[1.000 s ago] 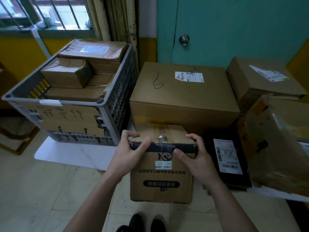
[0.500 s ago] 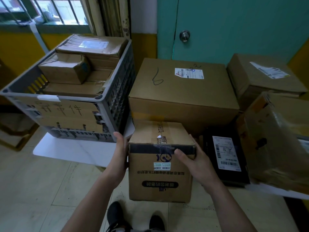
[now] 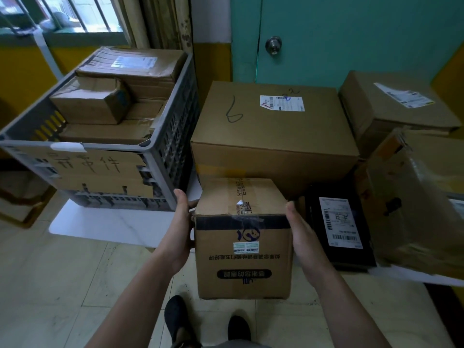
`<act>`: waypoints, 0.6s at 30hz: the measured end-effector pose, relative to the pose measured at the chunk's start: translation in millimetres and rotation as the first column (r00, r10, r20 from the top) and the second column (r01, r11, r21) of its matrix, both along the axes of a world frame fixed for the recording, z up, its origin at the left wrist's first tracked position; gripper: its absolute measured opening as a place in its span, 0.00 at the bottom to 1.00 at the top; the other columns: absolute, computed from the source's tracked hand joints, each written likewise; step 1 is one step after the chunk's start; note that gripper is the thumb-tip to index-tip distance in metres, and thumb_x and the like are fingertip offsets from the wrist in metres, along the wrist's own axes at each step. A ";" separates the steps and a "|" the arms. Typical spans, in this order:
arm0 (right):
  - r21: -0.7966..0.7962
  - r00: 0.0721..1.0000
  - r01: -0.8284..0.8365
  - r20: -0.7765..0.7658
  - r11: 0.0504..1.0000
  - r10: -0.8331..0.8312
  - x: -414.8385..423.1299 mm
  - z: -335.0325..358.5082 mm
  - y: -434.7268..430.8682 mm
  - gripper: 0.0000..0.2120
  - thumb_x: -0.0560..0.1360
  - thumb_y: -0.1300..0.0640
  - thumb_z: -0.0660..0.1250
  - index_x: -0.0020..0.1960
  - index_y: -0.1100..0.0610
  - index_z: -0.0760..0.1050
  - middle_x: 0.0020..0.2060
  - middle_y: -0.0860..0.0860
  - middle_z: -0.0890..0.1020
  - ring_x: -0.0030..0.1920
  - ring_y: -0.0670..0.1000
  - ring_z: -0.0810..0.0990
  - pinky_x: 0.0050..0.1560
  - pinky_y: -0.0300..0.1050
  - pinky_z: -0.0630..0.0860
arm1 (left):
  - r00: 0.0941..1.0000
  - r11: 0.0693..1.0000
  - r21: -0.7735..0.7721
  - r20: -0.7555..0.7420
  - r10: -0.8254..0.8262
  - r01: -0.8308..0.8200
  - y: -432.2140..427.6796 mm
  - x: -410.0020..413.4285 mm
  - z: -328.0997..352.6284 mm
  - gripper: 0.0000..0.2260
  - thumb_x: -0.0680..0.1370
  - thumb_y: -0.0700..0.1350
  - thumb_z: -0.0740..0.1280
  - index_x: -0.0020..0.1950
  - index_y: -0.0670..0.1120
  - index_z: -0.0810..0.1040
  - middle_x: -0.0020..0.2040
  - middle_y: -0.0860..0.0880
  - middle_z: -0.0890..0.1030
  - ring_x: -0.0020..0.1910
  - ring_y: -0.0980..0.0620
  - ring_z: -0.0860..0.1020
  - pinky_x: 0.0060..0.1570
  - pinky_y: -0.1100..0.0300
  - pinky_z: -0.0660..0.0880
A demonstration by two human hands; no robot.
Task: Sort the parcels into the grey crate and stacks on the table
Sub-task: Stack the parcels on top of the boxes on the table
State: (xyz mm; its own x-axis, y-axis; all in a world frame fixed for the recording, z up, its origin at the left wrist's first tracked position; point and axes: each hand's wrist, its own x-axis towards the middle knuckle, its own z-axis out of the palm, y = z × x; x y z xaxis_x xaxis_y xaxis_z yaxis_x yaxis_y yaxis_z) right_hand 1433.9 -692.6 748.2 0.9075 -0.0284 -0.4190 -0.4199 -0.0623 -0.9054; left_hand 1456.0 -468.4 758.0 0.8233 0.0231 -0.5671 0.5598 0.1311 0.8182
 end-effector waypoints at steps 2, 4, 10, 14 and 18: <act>0.047 0.999 0.019 -0.039 0.999 -0.017 0.7 1.8 -2.4 0.22 0.67 0.27 0.53 0.52 0.36 0.75 0.50 0.39 0.82 0.55 0.41 0.78 0.63 0.48 0.71 | 0.999 1.000 0.011 -0.033 -0.007 0.007 -0.6 0.5 0.5 0.40 0.64 0.79 0.51 0.63 0.54 0.76 0.59 0.47 0.82 0.60 0.46 0.79 0.55 0.46 0.76; 0.079 0.997 0.033 -0.070 0.996 -0.027 1.1 4.0 -6.1 0.24 0.66 0.26 0.54 0.53 0.37 0.73 0.53 0.42 0.80 0.55 0.43 0.78 0.66 0.52 0.71 | 0.998 1.000 0.023 -0.062 -0.018 0.020 -3.4 1.0 1.2 0.31 0.71 0.77 0.48 0.53 0.57 0.76 0.53 0.50 0.80 0.56 0.48 0.78 0.48 0.49 0.75; 0.126 0.993 0.079 -0.101 0.989 -0.066 3.3 4.9 -12.7 0.22 0.69 0.28 0.54 0.49 0.40 0.76 0.44 0.46 0.85 0.49 0.47 0.83 0.50 0.49 0.77 | 0.996 0.998 0.048 -0.084 -0.038 0.042 -12.3 0.5 -0.7 0.28 0.75 0.75 0.44 0.57 0.59 0.72 0.58 0.51 0.76 0.64 0.48 0.70 0.60 0.48 0.67; 0.189 0.991 0.105 -0.108 0.976 -0.085 3.3 -1.6 -13.9 0.31 0.67 0.23 0.54 0.55 0.41 0.79 0.51 0.49 0.86 0.55 0.51 0.83 0.60 0.55 0.77 | 0.997 0.997 0.054 -0.060 -0.058 0.061 -14.4 -1.4 -4.8 0.31 0.76 0.74 0.45 0.66 0.58 0.73 0.64 0.51 0.77 0.66 0.50 0.72 0.60 0.48 0.70; 0.271 0.967 0.249 -0.126 0.930 -0.222 2.7 -9.4 -20.7 0.26 0.73 0.27 0.56 0.56 0.43 0.79 0.54 0.51 0.85 0.58 0.53 0.82 0.65 0.58 0.75 | 0.995 0.989 0.110 -0.021 -0.095 0.097 -17.5 -5.2 -5.7 0.22 0.79 0.69 0.54 0.63 0.60 0.77 0.62 0.56 0.78 0.63 0.56 0.74 0.65 0.45 0.70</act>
State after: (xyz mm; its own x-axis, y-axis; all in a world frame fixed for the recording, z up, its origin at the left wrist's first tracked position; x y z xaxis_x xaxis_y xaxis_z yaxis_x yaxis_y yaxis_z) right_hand 1436.6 -713.3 738.8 0.8466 -0.1050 -0.5217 -0.4729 0.3011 -0.8281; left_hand 1450.9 -485.9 752.3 0.8156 0.0074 -0.5786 0.5786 -0.0146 0.8155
